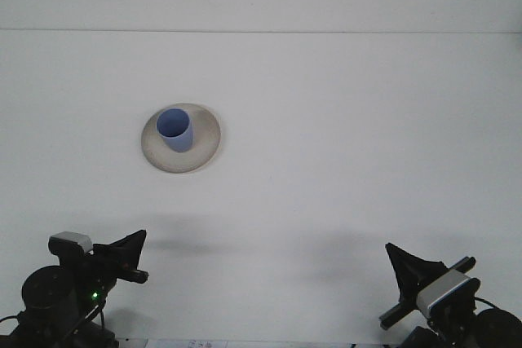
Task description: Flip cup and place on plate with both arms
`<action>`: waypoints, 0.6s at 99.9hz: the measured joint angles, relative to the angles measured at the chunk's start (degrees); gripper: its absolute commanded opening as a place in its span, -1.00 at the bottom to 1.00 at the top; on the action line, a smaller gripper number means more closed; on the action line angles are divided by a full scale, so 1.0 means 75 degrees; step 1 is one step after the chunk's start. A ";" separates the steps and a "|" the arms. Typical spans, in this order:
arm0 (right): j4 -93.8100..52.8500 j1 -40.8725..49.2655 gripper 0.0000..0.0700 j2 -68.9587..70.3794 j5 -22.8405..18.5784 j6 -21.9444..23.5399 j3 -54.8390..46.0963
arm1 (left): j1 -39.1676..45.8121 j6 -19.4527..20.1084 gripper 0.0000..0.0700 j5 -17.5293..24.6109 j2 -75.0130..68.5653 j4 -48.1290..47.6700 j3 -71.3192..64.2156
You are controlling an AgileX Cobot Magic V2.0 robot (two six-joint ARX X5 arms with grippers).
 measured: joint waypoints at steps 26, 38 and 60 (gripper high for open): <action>0.0012 0.0000 -0.98 0.0000 0.0000 0.0000 0.0000 | 0.0000 0.0000 -0.96 0.0000 0.0000 0.0000 0.0000; 0.0020 0.0000 -0.98 0.0000 0.0000 0.0000 0.0000 | 0.0003 0.0163 -0.96 -0.0169 -0.0006 0.0000 0.0000; 0.0023 0.0000 -0.98 0.0000 0.0000 0.0000 0.0000 | 0.0641 0.0699 -0.96 -0.0562 -0.0527 0.0434 -0.0364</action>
